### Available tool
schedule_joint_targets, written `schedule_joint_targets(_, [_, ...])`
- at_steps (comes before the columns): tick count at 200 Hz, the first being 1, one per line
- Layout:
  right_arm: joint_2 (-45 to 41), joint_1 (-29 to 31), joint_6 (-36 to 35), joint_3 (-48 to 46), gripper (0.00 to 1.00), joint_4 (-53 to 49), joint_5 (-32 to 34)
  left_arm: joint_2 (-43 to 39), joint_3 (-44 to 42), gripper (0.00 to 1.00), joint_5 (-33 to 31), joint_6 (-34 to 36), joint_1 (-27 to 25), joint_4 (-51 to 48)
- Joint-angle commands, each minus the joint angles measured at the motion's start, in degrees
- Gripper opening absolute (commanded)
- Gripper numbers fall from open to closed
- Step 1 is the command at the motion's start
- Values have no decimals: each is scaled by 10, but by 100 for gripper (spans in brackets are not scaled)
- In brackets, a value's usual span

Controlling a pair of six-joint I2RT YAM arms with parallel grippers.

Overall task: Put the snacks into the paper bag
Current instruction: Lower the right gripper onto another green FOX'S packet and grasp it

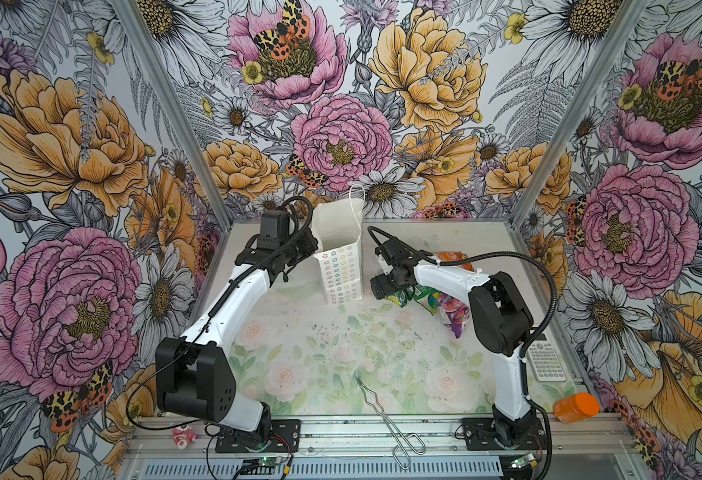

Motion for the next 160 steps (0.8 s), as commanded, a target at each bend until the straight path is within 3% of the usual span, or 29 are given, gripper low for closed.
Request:
schedule_joint_targets(1, [-4,4,21,-35,95,-30,-44,2,-7,0,10,-4,6,10])
schedule_joint_targets(88, [-9,16,15,-73,94,-29,-16,-6,-10,0,7,-4,6,10])
schedule_joint_targets(160, [-4,31,26,-75,85,-27,27,-6,-10,0,6,-5,5,10])
